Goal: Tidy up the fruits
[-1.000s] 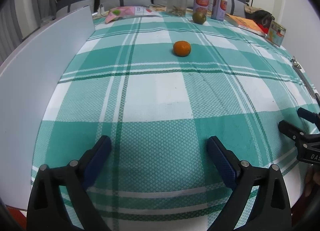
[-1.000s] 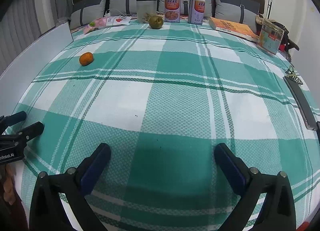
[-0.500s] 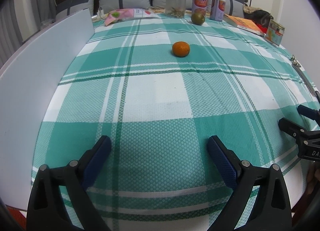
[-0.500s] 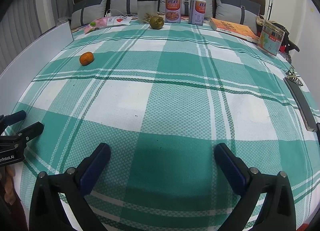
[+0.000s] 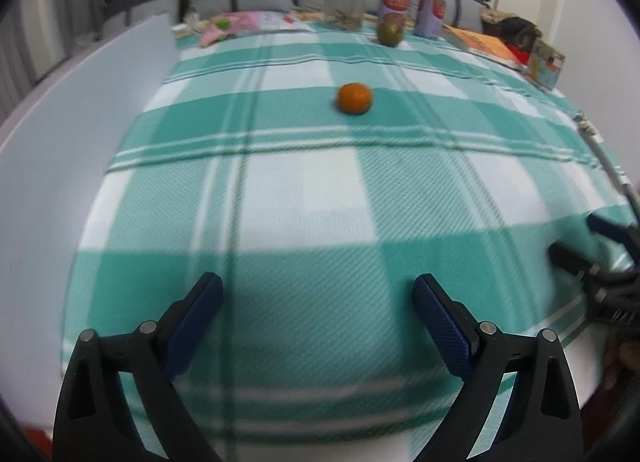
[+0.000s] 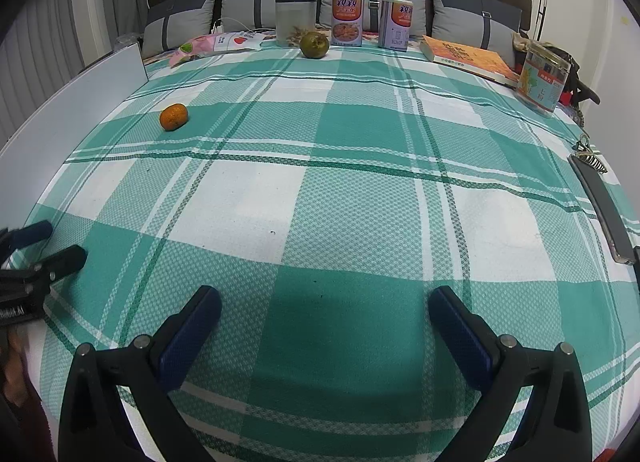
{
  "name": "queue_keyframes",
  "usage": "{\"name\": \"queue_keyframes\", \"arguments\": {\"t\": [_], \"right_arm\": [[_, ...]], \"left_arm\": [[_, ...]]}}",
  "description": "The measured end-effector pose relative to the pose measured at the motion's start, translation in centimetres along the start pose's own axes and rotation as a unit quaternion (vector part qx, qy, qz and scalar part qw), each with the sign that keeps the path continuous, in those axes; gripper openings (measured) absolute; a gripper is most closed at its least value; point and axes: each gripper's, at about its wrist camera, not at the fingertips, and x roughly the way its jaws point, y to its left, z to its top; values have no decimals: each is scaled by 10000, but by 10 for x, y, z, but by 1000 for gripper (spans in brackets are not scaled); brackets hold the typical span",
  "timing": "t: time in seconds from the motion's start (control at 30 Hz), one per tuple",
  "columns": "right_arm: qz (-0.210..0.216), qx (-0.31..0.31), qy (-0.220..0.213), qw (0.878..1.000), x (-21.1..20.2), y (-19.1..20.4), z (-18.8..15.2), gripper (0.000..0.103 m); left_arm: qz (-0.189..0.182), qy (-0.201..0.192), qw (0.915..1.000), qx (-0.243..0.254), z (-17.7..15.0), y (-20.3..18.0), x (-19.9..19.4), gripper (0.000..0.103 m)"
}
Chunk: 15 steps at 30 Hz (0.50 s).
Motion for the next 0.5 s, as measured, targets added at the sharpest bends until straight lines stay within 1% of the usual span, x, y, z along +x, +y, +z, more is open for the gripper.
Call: {"name": "queue_keyframes", "arguments": {"t": [0.03, 0.1, 0.2, 0.27, 0.37, 0.43, 0.47, 0.5], "right_arm": [[-1, 1, 0, 10000, 0, 0, 0, 103], [1, 1, 1, 10000, 0, 0, 0, 103], [1, -1, 2, 10000, 0, 0, 0, 103], [2, 0, 1, 10000, 0, 0, 0, 103], [3, 2, 1, 10000, 0, 0, 0, 103], [3, 2, 1, 10000, 0, 0, 0, 103], [4, 1, 1, 10000, 0, 0, 0, 103], [4, 3, 0, 10000, 0, 0, 0, 103]], "left_arm": [[-147, 14, 9999, -12, 12, -1, 3, 96], [-284, -47, 9996, -31, 42, -3, 12, 96], [-483, 6, 9984, -290, 80, -1, 34, 96], [-428, 5, 9981, -454, 101, 0, 52, 96], [-151, 82, 9993, -331, 118, -9, 79, 94], [-12, 87, 9999, -143, 121, -18, 90, 78], [127, 4, 9999, -15, 121, -23, 91, 75], [111, -72, 9999, 65, 121, -25, 91, 62]]}}
